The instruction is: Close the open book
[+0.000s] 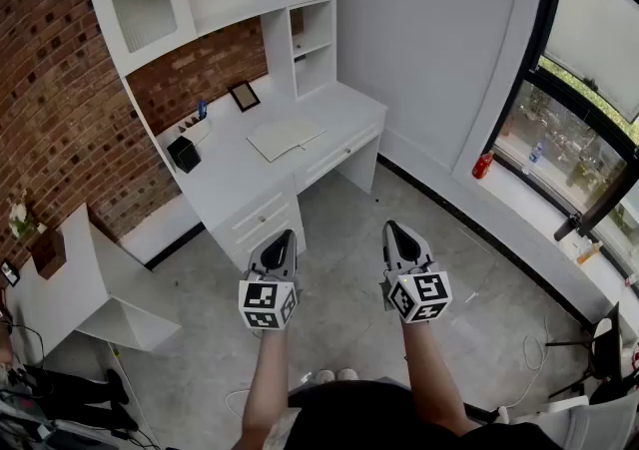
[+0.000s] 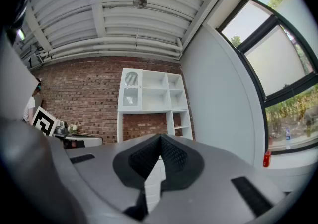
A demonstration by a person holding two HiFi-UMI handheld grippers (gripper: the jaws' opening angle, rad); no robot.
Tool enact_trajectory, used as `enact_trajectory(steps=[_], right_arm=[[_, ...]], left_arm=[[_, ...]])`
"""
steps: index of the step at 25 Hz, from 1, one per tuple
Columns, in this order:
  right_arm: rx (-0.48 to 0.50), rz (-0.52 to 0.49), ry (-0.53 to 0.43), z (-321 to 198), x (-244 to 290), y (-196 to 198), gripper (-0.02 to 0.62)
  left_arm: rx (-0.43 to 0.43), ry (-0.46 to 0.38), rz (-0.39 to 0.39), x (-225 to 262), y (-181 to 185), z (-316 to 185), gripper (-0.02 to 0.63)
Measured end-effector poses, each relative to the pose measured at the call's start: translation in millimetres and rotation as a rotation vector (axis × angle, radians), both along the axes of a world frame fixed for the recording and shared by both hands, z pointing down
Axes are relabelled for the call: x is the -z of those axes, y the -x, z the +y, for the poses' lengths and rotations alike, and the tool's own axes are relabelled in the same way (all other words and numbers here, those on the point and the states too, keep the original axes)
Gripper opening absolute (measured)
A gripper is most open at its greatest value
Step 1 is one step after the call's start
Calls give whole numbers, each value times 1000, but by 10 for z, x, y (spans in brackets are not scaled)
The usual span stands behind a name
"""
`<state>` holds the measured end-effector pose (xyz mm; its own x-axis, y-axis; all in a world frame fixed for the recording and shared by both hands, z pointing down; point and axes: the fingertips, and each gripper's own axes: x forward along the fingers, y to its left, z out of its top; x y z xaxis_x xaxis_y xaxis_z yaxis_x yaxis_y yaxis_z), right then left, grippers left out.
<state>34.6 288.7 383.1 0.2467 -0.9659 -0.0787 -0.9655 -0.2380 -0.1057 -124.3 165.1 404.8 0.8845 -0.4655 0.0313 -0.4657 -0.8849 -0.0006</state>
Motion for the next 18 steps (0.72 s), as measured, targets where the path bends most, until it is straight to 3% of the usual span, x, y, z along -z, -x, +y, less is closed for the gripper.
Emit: enact_trajectory(steps=[18], right_arm=[[3,-13,-6,-100,-51,90,-2]], left_arm=[[8,18,-6,-106,106,-116,9]])
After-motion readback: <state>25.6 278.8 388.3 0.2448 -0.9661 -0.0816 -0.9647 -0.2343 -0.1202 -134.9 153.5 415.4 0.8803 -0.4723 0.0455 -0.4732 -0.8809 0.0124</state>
